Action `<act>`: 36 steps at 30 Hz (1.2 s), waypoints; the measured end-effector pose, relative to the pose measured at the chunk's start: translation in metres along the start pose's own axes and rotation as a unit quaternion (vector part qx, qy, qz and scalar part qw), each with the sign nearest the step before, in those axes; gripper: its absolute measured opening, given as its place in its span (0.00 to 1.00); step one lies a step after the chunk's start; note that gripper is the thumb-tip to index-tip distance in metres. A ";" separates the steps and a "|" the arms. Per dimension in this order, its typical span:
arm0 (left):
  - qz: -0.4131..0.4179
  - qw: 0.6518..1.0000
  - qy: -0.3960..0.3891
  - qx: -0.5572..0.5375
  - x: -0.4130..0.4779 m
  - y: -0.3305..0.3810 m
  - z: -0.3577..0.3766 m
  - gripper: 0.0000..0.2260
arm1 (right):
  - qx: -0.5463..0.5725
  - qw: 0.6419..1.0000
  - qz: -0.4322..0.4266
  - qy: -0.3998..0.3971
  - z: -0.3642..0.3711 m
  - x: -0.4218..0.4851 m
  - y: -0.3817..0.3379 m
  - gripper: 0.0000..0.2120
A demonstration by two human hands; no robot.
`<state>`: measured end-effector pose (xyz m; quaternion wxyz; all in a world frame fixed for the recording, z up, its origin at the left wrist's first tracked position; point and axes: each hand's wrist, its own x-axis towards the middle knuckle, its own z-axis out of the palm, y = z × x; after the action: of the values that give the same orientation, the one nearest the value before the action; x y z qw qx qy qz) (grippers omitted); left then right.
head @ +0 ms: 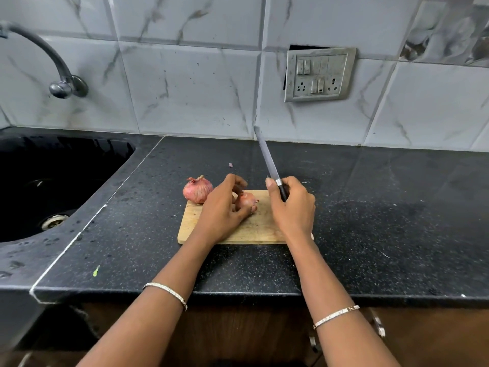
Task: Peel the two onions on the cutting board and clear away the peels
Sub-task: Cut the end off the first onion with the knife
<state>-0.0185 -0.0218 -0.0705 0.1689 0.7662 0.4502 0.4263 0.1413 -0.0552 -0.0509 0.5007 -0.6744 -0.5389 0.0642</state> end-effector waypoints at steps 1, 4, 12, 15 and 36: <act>0.015 1.000 -0.011 -0.004 0.000 0.000 0.000 0.24 | 0.014 1.000 -0.006 0.002 -0.001 -0.001 -0.001 0.17; 0.033 0.998 -0.040 0.029 0.002 -0.003 0.000 0.21 | 0.024 1.000 -0.010 0.003 -0.004 -0.007 0.000 0.17; -0.018 0.998 -0.034 -0.052 0.004 -0.006 0.001 0.15 | -0.007 0.998 0.015 -0.059 -0.033 -0.056 -0.006 0.17; -0.037 0.996 -0.030 -0.082 0.003 -0.008 0.003 0.16 | -0.037 0.997 0.001 -0.070 -0.038 -0.066 -0.012 0.19; -0.011 0.996 -0.020 -0.088 0.005 -0.011 0.005 0.14 | -0.148 0.977 -0.003 -0.150 -0.042 -0.078 -0.027 0.21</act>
<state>-0.0197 -0.0106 -0.0778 0.2500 0.7516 0.4160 0.4468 0.1177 -0.1447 -0.0456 0.3088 -0.7221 -0.6134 0.0829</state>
